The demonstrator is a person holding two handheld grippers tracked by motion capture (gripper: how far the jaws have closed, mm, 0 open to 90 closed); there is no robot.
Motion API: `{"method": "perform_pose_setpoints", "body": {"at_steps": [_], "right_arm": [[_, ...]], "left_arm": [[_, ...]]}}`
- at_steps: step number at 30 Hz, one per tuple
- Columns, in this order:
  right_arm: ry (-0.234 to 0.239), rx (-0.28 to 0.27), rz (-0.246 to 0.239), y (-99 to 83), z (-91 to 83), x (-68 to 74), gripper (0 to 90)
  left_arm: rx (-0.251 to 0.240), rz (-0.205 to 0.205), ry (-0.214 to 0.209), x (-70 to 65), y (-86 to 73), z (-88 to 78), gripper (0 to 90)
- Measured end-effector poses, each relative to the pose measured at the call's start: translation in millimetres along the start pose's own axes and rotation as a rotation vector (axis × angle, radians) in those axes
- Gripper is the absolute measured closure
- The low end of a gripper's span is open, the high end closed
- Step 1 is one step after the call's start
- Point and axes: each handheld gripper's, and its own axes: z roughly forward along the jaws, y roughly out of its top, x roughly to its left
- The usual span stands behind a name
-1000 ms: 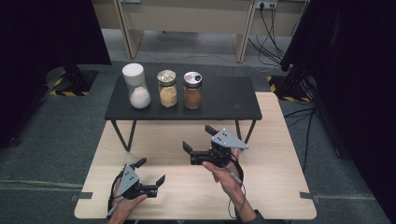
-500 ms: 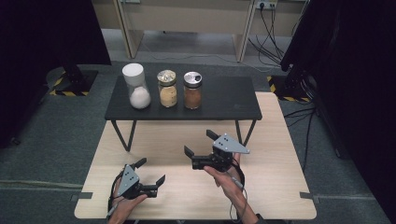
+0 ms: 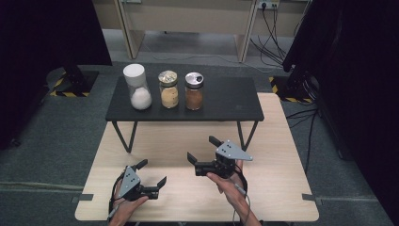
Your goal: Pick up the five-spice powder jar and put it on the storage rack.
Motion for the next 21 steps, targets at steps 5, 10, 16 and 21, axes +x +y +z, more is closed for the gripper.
{"method": "perform_pose_setpoints", "body": {"at_steps": [5, 10, 16, 21], "right_arm": [[-0.004, 0.006, 0.005, -6.1, -1.5, -1.4, 1.0], [-0.006, 0.014, 0.007, -13.0, -1.8, -2.5, 1.0], [-0.008, 0.022, 0.012, -20.5, -1.7, -3.5, 1.0], [-0.011, 0.028, 0.014, -25.7, -1.2, -3.9, 1.0]], "left_arm": [[0.0, 0.002, 0.0, -0.1, 0.0, -0.2, 2.0], [0.001, 0.0, -0.001, 0.0, 0.0, -0.2, 2.0], [0.0, -0.001, -0.001, 0.1, 0.0, -0.1, 2.0], [0.0, 0.0, 0.0, 0.0, 0.0, -0.3, 2.0]]}}
